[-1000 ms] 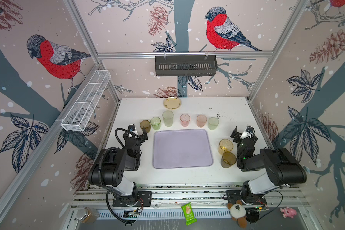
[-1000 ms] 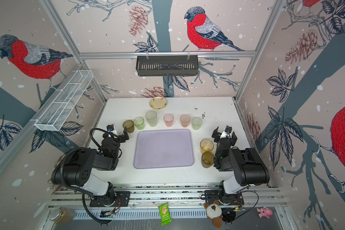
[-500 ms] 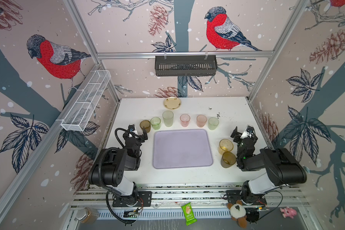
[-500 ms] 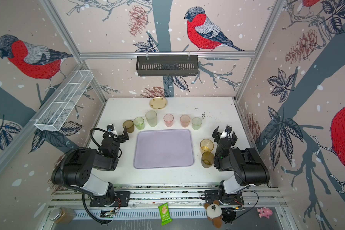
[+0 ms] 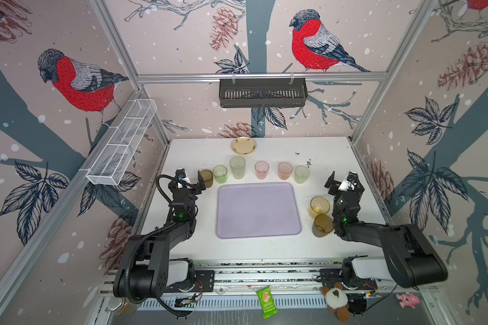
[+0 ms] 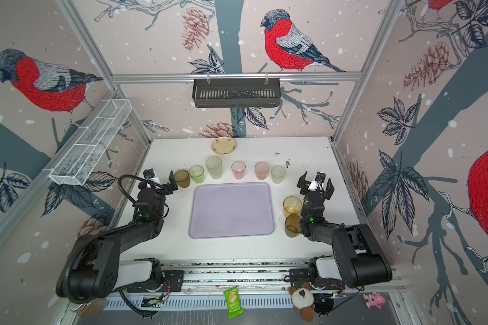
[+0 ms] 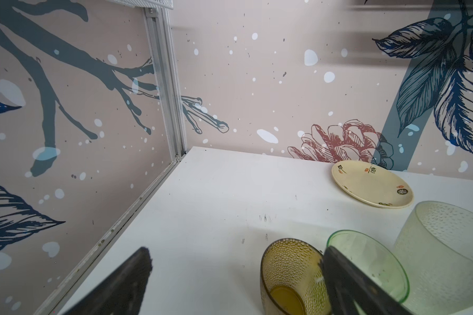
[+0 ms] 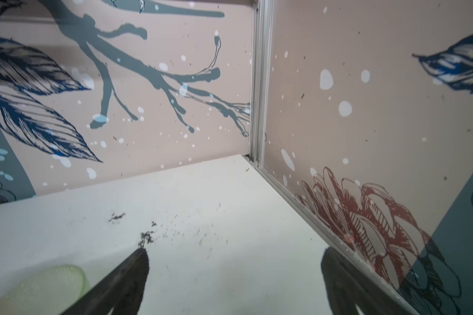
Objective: Place the glasses into the tray
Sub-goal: Pick up the glass from the top-left of the table.
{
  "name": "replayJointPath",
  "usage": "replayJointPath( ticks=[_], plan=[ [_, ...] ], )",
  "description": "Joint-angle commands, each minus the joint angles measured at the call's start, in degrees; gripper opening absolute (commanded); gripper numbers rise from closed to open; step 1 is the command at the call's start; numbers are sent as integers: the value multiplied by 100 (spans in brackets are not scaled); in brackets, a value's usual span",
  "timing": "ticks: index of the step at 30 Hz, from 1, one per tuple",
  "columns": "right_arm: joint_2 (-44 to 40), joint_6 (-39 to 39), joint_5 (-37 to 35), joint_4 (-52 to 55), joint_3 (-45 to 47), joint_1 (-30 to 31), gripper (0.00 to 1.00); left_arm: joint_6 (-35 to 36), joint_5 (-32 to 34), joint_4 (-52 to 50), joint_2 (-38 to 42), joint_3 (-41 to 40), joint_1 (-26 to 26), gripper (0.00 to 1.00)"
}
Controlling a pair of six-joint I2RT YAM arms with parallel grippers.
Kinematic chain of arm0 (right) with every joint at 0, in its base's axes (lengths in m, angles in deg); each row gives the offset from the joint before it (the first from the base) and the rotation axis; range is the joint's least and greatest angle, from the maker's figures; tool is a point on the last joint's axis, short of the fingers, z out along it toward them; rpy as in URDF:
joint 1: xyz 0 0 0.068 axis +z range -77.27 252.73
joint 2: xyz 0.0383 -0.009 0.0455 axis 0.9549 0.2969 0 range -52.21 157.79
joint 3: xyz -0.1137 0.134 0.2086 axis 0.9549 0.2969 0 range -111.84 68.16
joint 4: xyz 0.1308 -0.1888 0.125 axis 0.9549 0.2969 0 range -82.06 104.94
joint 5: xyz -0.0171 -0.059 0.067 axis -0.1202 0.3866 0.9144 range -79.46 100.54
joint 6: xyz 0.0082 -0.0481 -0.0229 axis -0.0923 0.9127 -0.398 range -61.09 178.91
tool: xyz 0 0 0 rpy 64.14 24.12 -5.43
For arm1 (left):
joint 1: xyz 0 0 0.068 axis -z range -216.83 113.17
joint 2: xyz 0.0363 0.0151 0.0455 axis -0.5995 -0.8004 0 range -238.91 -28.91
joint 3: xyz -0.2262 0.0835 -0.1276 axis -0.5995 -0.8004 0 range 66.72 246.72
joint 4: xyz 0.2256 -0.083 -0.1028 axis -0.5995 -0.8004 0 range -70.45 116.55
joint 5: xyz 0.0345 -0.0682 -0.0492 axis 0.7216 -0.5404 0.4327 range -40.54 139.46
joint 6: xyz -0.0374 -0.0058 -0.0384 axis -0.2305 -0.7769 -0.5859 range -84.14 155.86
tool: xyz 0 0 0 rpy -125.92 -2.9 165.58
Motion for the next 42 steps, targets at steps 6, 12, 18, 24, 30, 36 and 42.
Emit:
replayJointPath(
  ticks=[6, 12, 18, 24, 30, 36, 42],
  plan=[
    [-591, -1634, -728, 5274, -2393, 167, 99, -1944, -171, -4413, 688, 1507, 6, 97],
    [-361, -1879, -503, 7247, -3821, 1040, 99, -2790, -1028, -6657, 461, 2671, 12, 97],
    [114, -2234, -56, 8176, -4737, 1945, 99, -2440, -1238, -8151, -201, 3935, 6, 96],
    [696, -2337, 469, 8558, -5422, 2753, 99, -2021, -946, -8803, -1188, 5060, -35, 88],
    [1261, -2262, 1050, 8820, -6044, 3365, 100, -1917, -750, -9713, -2472, 6437, -168, 86],
    [1567, -1885, 1628, 8751, -6272, 3805, 100, -1691, -884, -9941, -3168, 7145, -327, 82],
    [1736, -1624, 1878, 8653, -6378, 3992, 100, -1519, -1149, -9992, -3437, 7212, -374, 76]
  ],
)
